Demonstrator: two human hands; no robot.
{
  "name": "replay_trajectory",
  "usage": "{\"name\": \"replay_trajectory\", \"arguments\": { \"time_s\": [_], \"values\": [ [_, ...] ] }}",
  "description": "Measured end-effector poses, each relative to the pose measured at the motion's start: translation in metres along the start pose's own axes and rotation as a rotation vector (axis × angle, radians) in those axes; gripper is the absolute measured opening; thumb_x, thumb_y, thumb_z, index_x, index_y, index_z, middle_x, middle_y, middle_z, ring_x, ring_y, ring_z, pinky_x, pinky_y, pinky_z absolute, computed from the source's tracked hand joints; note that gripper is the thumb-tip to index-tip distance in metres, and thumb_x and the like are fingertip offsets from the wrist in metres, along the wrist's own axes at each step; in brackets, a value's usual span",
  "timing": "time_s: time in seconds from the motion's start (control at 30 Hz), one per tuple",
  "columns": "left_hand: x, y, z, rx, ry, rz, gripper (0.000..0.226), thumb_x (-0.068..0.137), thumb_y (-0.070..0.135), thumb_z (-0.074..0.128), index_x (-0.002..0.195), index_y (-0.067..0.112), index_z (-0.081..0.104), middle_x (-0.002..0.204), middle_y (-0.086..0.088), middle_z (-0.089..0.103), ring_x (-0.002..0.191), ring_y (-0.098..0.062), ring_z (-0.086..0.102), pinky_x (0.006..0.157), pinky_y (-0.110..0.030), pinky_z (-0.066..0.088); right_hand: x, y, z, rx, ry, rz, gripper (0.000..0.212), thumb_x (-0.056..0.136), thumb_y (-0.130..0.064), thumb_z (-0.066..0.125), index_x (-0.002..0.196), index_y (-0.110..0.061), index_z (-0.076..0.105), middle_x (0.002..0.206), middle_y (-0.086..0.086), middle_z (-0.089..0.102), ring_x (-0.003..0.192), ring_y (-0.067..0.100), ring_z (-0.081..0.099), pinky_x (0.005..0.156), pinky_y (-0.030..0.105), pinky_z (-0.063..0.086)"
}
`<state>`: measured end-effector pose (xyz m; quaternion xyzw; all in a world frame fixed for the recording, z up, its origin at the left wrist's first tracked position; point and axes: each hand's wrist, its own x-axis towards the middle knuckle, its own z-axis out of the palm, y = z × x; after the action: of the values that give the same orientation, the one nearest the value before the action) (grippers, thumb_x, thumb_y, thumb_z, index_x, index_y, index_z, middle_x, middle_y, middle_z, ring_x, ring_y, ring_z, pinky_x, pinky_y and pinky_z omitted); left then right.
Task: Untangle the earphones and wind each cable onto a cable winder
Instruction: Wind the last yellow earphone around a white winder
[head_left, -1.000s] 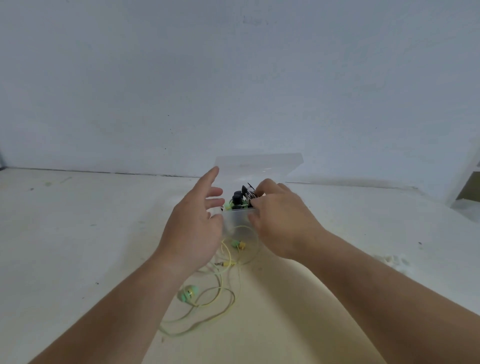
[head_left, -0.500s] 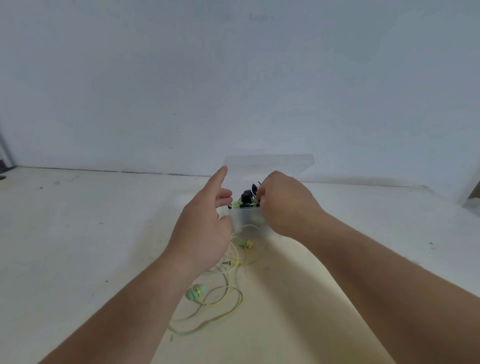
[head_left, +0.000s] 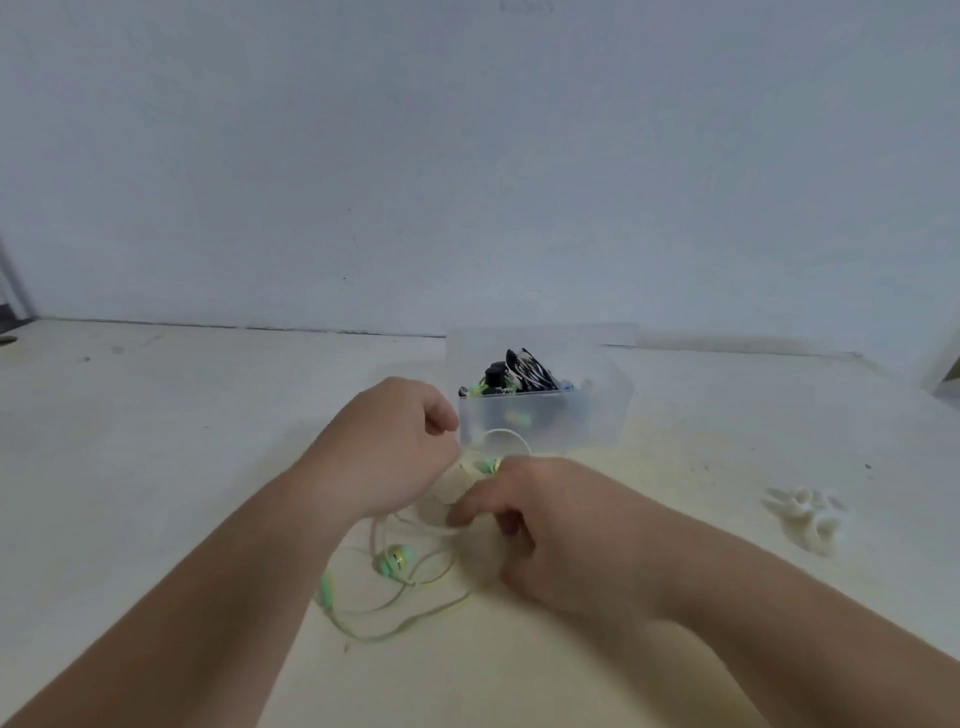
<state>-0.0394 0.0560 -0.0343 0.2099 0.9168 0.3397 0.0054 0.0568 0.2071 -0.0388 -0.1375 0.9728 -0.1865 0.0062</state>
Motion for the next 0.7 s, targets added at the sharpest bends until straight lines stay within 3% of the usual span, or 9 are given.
{"name": "replay_trajectory", "arguments": {
  "time_s": [0.07,0.13,0.27,0.37,0.47,0.57,0.67,0.7],
  "values": [
    [0.000,-0.005,0.000,0.084,-0.127,-0.012,0.026,0.081,0.016,0.069,0.105,0.028,0.069,0.097,0.012,0.066,0.090,-0.007,0.064,0.081,-0.026,0.052,-0.002,0.005,0.006,-0.043,0.030,-0.009,0.036,0.083,-0.012,0.055,0.109,-0.032,0.070,0.076,-0.013,0.052,0.067,0.005,0.046,0.062,0.012,0.036],
    [0.000,-0.008,0.001,0.121,-0.154,-0.005,0.021,0.082,0.012,0.070,0.098,0.026,0.071,0.086,0.010,0.067,0.081,-0.011,0.065,0.075,-0.028,0.053,-0.001,0.011,0.003,-0.013,0.120,0.025,0.020,0.084,-0.016,0.061,0.094,-0.029,0.072,0.067,-0.015,0.052,0.062,0.001,0.048,0.059,0.011,0.037],
    [0.002,-0.005,-0.003,-0.015,0.040,0.022,0.017,0.086,0.010,0.071,0.077,0.024,0.072,0.069,0.007,0.065,0.063,-0.010,0.058,0.059,-0.021,0.045,-0.007,0.027,-0.010,0.166,0.150,0.118,0.021,0.079,-0.010,0.068,0.075,-0.031,0.067,0.061,-0.025,0.059,0.058,-0.003,0.054,0.057,0.010,0.040],
    [0.002,-0.001,-0.009,-0.257,0.164,0.039,0.011,0.084,0.015,0.077,0.076,0.022,0.077,0.062,0.009,0.068,0.061,-0.008,0.060,0.065,-0.022,0.048,-0.013,0.034,-0.023,0.184,0.175,0.161,0.018,0.080,-0.015,0.072,0.073,-0.030,0.067,0.063,-0.029,0.061,0.057,-0.004,0.056,0.057,0.009,0.042],
    [0.002,0.004,-0.010,-0.408,0.250,0.064,0.012,0.086,0.016,0.076,0.077,0.025,0.078,0.070,0.011,0.074,0.069,-0.004,0.067,0.073,-0.024,0.053,-0.017,0.036,-0.034,0.252,0.203,0.155,0.013,0.081,-0.021,0.073,0.082,-0.033,0.074,0.076,-0.023,0.069,0.068,-0.005,0.064,0.065,0.012,0.048],
    [0.001,0.010,-0.011,-0.573,0.257,0.094,0.010,0.087,0.011,0.073,0.082,0.018,0.077,0.064,0.006,0.071,0.062,-0.003,0.065,0.072,-0.023,0.053,-0.019,0.039,-0.038,0.205,0.224,0.124,0.016,0.081,-0.021,0.070,0.084,-0.035,0.076,0.093,-0.020,0.069,0.085,-0.005,0.066,0.081,0.024,0.053],
    [-0.004,0.017,-0.013,-0.725,0.162,0.122,0.009,0.087,0.010,0.071,0.082,0.013,0.078,0.056,-0.004,0.057,0.052,-0.014,0.053,0.059,-0.026,0.052,-0.018,0.037,-0.038,0.232,0.324,0.126,0.005,0.072,-0.034,0.072,0.074,-0.033,0.068,0.105,-0.020,0.063,0.101,-0.002,0.060,0.092,0.032,0.050],
    [-0.007,0.020,-0.011,-0.709,0.136,0.154,0.008,0.086,0.011,0.072,0.081,0.014,0.079,0.055,-0.006,0.052,0.049,-0.014,0.046,0.052,-0.024,0.046,-0.018,0.036,-0.037,0.266,0.376,0.144,0.016,0.067,-0.042,0.071,0.077,-0.031,0.063,0.107,-0.018,0.063,0.104,0.002,0.060,0.094,0.037,0.050]
  ]
}}
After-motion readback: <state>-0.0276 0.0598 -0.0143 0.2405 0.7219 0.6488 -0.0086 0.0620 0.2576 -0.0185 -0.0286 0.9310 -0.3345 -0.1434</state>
